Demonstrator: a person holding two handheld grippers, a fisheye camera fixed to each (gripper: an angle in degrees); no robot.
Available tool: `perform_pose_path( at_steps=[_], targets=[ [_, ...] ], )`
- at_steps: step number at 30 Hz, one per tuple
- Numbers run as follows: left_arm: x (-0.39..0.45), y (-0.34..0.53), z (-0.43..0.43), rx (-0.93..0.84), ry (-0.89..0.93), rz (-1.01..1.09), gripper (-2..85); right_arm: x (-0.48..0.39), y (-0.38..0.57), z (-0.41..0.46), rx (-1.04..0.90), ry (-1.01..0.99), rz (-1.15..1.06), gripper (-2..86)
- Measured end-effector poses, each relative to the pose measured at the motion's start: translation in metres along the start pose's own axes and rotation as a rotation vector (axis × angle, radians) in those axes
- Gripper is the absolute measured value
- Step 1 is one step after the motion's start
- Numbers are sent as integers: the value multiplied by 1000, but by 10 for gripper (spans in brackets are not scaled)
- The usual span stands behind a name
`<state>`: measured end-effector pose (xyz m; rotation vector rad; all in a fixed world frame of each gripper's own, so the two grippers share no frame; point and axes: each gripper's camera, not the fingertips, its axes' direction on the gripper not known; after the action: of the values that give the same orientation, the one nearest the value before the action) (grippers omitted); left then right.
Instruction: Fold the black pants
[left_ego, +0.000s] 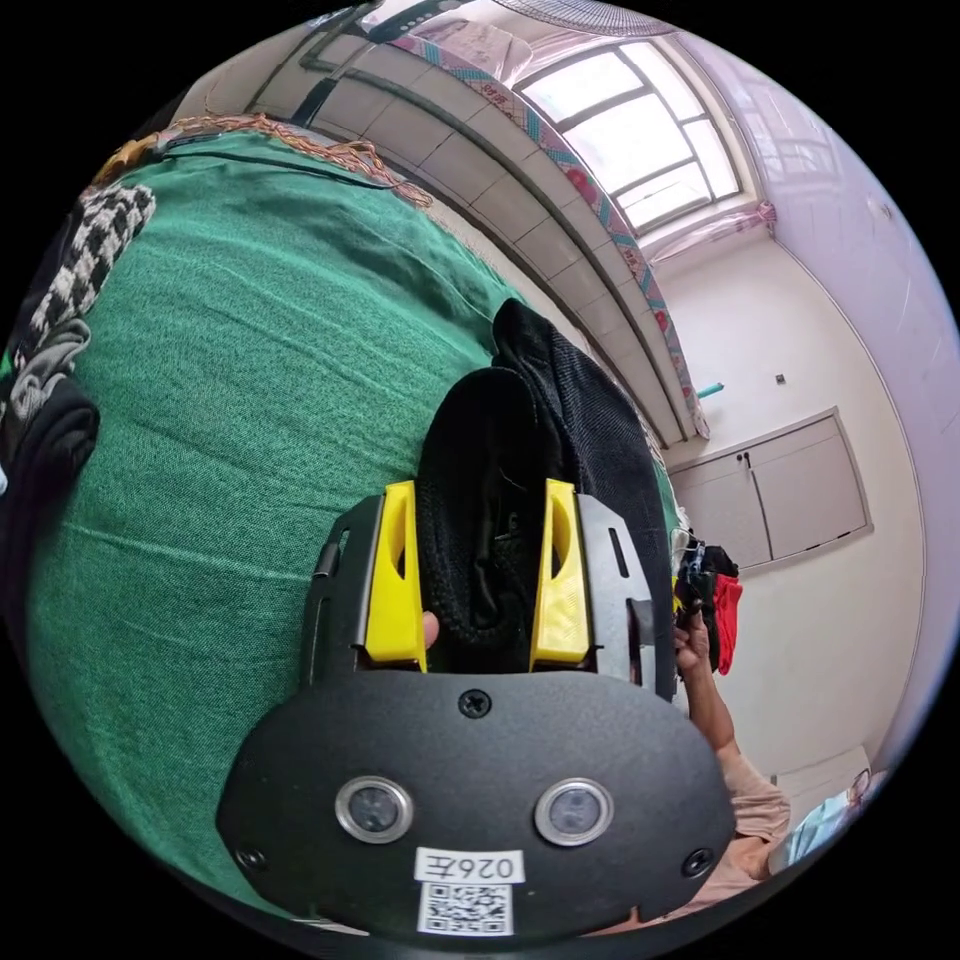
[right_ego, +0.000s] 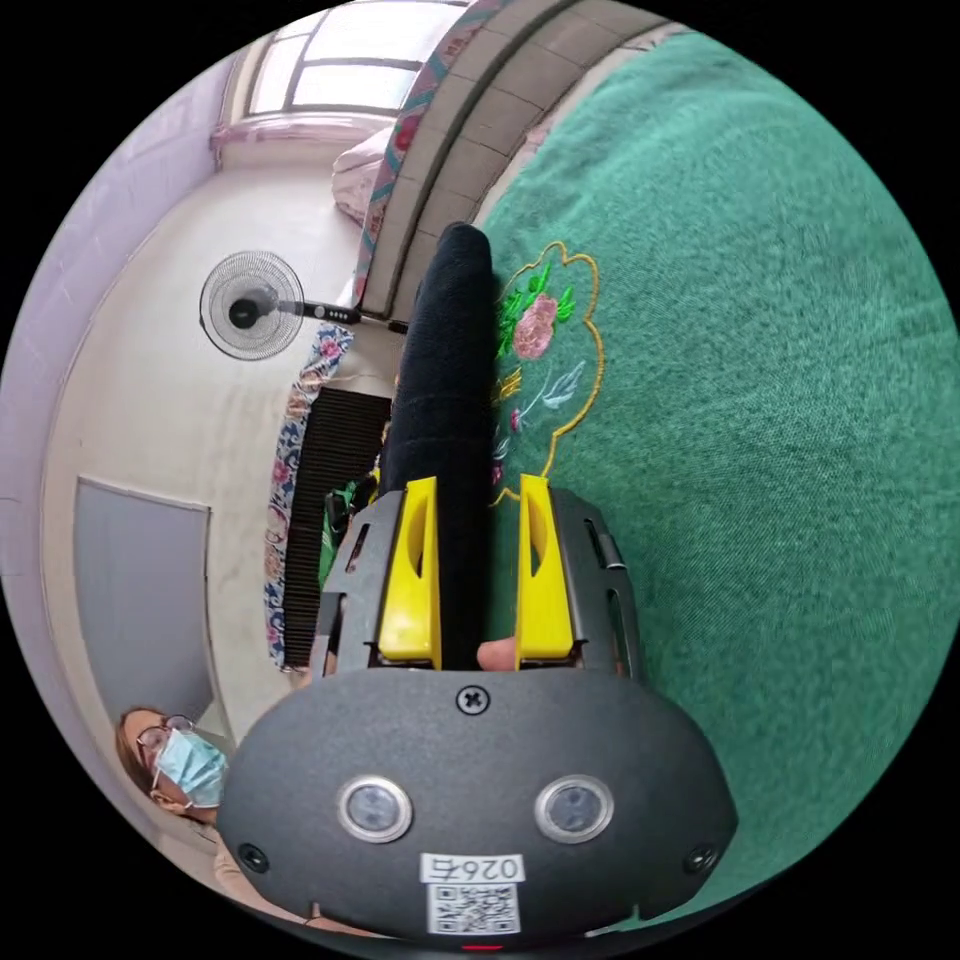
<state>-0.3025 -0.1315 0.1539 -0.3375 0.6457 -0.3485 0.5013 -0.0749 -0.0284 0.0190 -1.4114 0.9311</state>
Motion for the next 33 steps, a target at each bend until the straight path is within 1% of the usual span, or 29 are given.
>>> perform_pose_path(
  at_steps=[2, 4, 6, 7, 8, 9, 12, 14, 17, 18, 20, 26, 28, 33],
  targets=[
    [-10, -1, 1, -3, 31, -14, 179, 28, -6, 2, 22, -70, 27, 103],
    [-17, 0, 2, 6, 57, -20, 179, 37, -11, 7, 24, -105, 15, 111],
    [-21, -1, 5, -1, 91, -4, 167, 38, -18, 13, -1, -102, -21, 122],
    [-25, -4, 13, -50, 174, 17, 157, 37, -21, 17, -19, -94, -50, 127],
    [-30, -7, 25, -121, 305, 19, 147, 38, -23, 22, -35, -89, -74, 130],
    [-33, -7, 28, -133, 345, 7, 144, 38, -23, 24, -42, -89, -83, 131],
    [-45, -7, 28, -123, 346, -1, 141, 49, -23, 35, -62, -113, -99, 134],
    [-51, -8, 21, -88, 424, 19, 161, 61, -22, 40, -44, -148, -91, 134],
    [-51, -9, 16, -55, 508, 67, 165, 71, -22, 46, -36, -164, -92, 139],
    [-50, -9, 18, -63, 501, 78, 163, 72, -22, 47, -35, -161, -94, 140],
    [-39, -11, 26, -110, 392, 123, 148, 74, -21, 52, -33, -145, -104, 143],
    [-13, -18, 25, -170, 197, 206, 110, 71, -19, 65, -27, -70, -141, 151],
    [-14, -23, 23, -181, 208, 189, 111, 70, -20, 69, -38, -45, -149, 149],
    [-5, -25, 20, -163, 230, 250, 144, 78, -21, 73, -28, -34, -116, 142]
  ],
)
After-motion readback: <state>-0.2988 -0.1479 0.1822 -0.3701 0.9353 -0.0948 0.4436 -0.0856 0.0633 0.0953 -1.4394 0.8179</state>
